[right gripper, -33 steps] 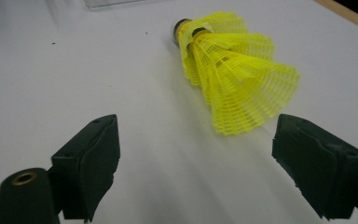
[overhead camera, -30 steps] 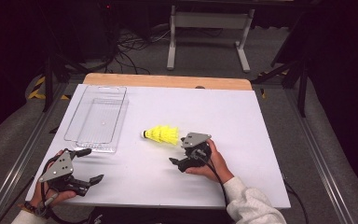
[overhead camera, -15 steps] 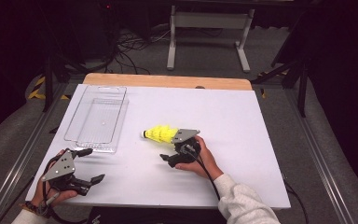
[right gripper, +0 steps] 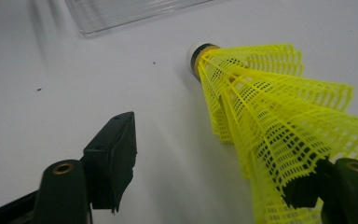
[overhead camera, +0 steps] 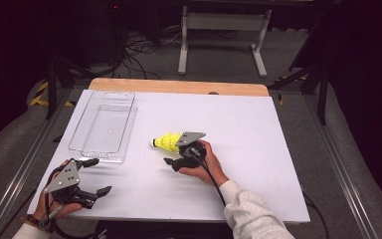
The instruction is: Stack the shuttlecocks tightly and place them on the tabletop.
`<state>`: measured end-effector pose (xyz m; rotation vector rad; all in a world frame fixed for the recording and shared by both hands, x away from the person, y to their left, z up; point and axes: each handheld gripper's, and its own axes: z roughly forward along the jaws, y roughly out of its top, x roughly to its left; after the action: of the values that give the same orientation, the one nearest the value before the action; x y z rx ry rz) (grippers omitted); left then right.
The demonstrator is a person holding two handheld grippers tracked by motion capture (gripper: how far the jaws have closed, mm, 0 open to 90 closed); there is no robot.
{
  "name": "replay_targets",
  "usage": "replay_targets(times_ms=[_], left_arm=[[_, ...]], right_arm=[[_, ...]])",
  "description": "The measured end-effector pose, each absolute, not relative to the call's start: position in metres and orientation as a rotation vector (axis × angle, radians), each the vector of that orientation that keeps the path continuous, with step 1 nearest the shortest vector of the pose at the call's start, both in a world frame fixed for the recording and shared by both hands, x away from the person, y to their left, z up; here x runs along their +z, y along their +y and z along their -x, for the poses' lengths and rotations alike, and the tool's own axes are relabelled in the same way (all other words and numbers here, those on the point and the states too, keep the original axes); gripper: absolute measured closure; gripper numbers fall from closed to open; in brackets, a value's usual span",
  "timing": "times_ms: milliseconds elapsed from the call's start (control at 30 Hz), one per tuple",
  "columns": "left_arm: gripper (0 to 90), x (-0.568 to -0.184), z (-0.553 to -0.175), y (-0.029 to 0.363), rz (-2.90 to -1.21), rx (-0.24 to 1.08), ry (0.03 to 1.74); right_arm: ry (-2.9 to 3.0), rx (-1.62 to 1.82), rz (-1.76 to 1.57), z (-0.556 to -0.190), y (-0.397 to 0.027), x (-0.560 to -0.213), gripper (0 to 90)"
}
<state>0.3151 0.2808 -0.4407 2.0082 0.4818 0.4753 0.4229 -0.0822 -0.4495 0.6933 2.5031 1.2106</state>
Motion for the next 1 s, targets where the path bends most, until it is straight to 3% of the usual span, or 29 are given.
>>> replay_targets(times_ms=[233, 333, 500, 633, 1000], left_arm=[[6.3, -0.441, -0.315, 0.281, -2.009, 0.473, 0.479], [6.3, -0.441, -0.315, 0.281, -2.009, 0.471, 0.478], [6.3, -0.441, -0.315, 0.281, -2.008, 0.471, 0.478], [6.2, -0.441, -0.316, 0.280, -2.008, 0.470, 0.477], [6.3, -0.440, -0.316, 0.281, -2.001, 0.472, 0.481]], right_arm=[[2.440, 1.203, -0.776, -0.429, -0.073, -0.451, 44.0], [2.397, 1.184, -0.827, -0.432, -0.071, -0.452, 54.7], [2.357, 1.128, -0.850, -0.434, -0.072, -0.451, 80.3], [2.368, 1.114, -0.827, -0.433, -0.071, -0.451, 86.0], [2.375, 1.126, -0.814, -0.431, -0.070, -0.450, 87.4]])
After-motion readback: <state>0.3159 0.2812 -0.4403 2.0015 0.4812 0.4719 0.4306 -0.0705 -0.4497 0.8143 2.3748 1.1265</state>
